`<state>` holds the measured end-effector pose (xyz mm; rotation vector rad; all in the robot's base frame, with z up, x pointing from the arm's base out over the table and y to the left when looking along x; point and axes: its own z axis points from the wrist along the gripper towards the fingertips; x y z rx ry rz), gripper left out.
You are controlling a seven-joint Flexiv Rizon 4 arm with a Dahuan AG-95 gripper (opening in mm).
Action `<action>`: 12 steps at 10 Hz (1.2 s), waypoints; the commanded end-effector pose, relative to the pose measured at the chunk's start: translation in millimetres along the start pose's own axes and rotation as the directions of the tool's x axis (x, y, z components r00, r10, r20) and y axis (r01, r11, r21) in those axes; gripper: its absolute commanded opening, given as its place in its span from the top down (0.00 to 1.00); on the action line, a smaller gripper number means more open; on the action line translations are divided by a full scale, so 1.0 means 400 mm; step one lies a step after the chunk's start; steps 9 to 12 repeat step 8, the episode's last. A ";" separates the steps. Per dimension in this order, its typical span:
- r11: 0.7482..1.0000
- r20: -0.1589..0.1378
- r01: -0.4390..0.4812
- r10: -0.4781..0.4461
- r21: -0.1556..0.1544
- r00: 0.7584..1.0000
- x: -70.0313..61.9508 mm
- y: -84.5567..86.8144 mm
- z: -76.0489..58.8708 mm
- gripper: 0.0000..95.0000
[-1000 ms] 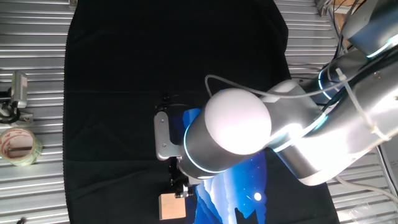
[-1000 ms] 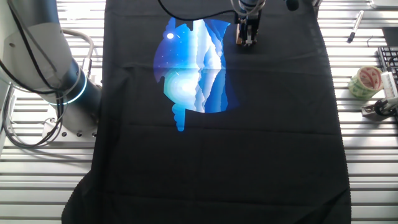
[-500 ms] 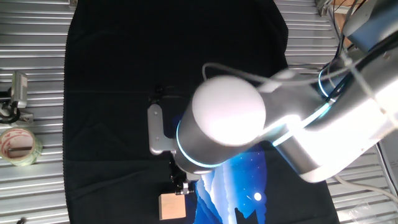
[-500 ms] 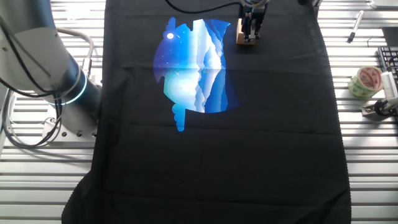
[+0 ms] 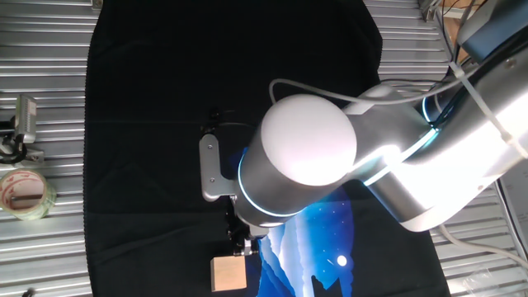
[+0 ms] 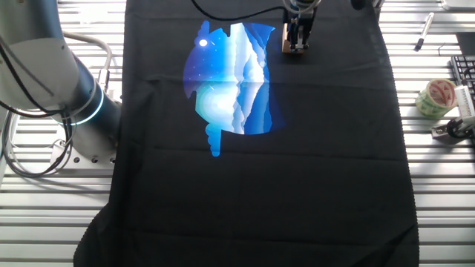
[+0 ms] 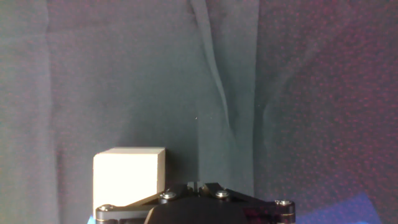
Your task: Approach and touch the side of the small block
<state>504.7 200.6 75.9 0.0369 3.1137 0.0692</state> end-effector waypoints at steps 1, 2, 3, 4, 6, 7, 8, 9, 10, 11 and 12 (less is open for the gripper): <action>1.000 0.010 0.005 -0.005 -0.005 1.000 0.001 -0.002 0.000 1.00; 1.000 0.011 0.007 -0.007 -0.007 1.000 0.001 -0.001 0.000 1.00; 1.000 0.010 0.009 -0.009 -0.009 1.000 0.001 -0.001 -0.001 1.00; 1.000 0.007 0.007 -0.007 -0.013 1.000 0.002 0.000 -0.003 1.00; 1.000 0.005 -0.002 0.002 -0.019 1.000 0.004 0.001 -0.009 1.00; 1.000 0.005 -0.007 0.007 -0.024 1.000 0.005 0.002 -0.011 1.00; 1.000 0.005 -0.006 0.007 -0.023 1.000 0.006 0.002 -0.012 1.00; 1.000 0.005 -0.006 0.007 -0.023 1.000 0.006 0.002 -0.012 1.00; 1.000 0.005 -0.006 0.007 -0.023 1.000 0.006 0.002 -0.012 1.00; 1.000 0.005 -0.006 0.007 -0.023 1.000 0.006 0.002 -0.012 1.00; 1.000 0.005 -0.006 0.007 -0.023 1.000 0.006 0.002 -0.012 1.00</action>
